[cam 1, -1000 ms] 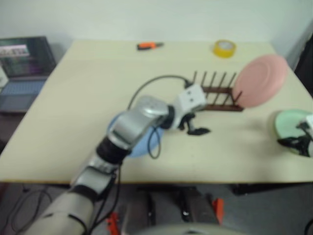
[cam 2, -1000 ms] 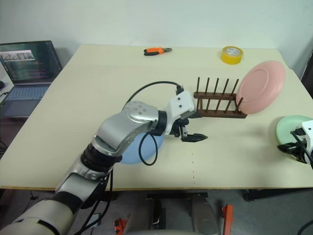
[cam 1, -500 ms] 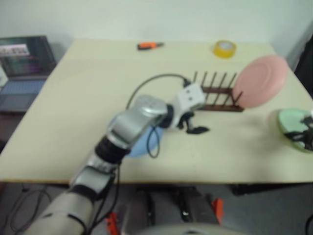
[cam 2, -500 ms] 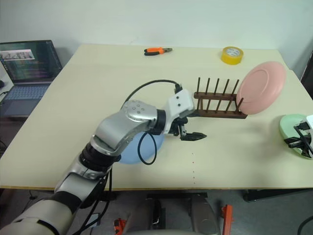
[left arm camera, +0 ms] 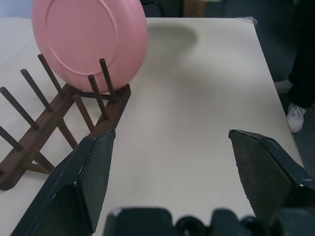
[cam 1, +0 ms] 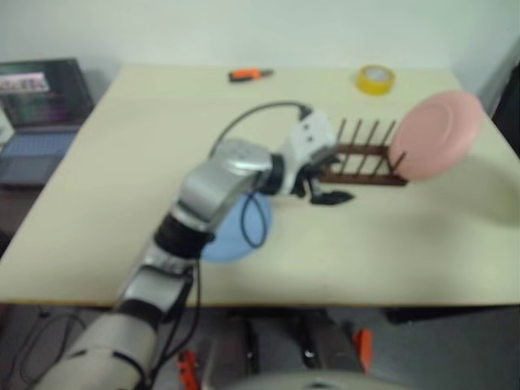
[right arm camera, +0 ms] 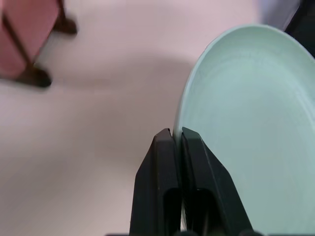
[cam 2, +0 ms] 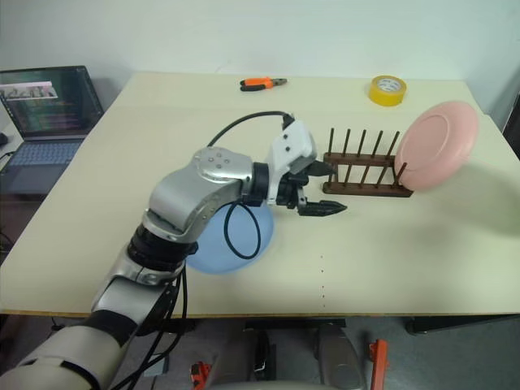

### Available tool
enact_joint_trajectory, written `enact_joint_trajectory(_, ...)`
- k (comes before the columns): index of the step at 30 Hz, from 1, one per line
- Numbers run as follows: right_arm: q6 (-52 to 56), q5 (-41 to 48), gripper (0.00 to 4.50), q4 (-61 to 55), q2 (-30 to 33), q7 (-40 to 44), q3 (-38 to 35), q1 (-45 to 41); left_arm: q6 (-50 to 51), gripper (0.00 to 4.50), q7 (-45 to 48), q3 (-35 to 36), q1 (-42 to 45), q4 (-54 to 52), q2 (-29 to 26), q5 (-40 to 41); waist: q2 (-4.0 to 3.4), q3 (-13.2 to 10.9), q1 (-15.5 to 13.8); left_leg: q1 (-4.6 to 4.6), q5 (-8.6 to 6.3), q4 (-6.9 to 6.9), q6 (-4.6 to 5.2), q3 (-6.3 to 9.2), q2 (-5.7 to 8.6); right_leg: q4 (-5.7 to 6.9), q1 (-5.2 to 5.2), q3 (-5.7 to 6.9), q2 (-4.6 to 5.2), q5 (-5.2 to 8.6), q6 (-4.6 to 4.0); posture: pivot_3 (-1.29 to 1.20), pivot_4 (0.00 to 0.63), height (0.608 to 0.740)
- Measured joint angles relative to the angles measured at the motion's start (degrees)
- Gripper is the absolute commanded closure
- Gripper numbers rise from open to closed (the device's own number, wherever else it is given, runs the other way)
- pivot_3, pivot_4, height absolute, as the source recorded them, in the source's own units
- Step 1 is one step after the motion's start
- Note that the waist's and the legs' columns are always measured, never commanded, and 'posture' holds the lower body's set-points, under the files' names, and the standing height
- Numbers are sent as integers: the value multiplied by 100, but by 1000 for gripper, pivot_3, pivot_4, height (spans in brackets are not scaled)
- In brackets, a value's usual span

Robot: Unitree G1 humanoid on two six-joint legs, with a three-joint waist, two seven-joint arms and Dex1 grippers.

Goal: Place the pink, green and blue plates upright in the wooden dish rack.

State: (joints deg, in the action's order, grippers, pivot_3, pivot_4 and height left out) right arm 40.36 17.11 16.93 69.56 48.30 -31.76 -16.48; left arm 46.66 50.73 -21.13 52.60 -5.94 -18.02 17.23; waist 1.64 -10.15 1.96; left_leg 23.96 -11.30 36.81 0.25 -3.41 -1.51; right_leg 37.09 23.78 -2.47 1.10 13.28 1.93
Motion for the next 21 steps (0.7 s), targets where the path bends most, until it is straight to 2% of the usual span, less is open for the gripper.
enact_joint_trajectory(5,-4,20,4462,-308,173,-148,-94,-519,-153,417,34,80,61,143,-1,2,2,-1,0,0,0,1,0,1,0,-3,-2,1,1,0,0,0,150,740)
enact_joint_trajectory(9,-27,318,4462,-546,46,-283,9,-1404,-257,417,110,243,59,231,-83,39,-9,-7,29,0,0,-2,0,-1,0,-3,1,-1,2,-1,2,0,150,740)
enact_joint_trajectory(14,-45,884,4462,-842,-546,-468,321,-2694,-315,417,71,483,44,329,-141,72,-4,-10,40,3,0,-7,0,2,-4,-7,2,3,-1,-1,0,0,150,740)
enact_joint_trajectory(21,0,1633,4462,-928,-1558,-459,582,-3585,-307,417,-201,843,39,350,-338,59,-5,-11,7,27,-2,-10,3,0,-5,-10,21,4,2,-18,29,0,150,740)
